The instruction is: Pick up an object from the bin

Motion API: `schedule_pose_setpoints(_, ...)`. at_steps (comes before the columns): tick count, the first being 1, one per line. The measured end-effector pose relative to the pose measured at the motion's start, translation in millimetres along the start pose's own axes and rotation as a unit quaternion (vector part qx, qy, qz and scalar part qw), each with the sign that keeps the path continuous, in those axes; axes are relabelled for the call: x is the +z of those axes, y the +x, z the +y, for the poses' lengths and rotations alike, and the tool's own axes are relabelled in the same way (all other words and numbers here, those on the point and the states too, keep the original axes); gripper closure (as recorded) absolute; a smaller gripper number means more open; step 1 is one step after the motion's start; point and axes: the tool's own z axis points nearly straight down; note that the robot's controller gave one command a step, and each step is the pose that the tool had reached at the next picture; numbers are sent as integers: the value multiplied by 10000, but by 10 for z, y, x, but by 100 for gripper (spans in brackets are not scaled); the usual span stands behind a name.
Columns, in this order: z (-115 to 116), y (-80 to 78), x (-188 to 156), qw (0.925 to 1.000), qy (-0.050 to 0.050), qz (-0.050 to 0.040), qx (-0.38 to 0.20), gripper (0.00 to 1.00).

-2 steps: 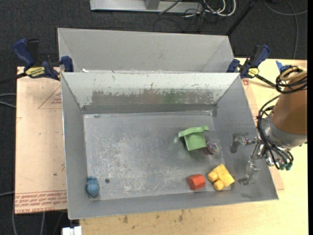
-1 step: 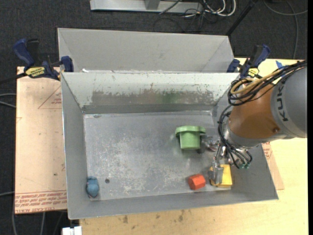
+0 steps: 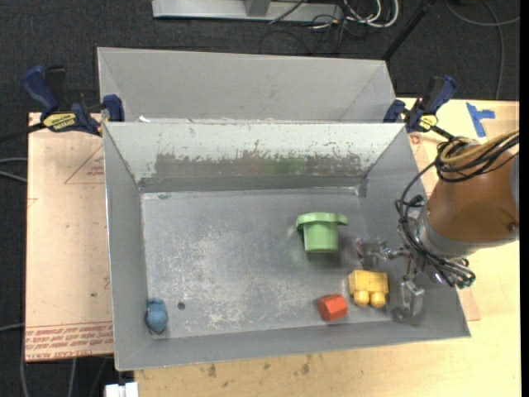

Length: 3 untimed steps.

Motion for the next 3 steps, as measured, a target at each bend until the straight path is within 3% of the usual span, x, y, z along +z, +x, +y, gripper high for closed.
schedule_pose_setpoints(1, 104, -46, 210, 9999, -17, -1, 137, 0)
schedule_pose_setpoints(2, 99, -49, 199, 9999, -9, -7, 136, 100)
schedule_pose_setpoints(3, 35, -285, -1603, 9993, 24, -47, 359, 100)
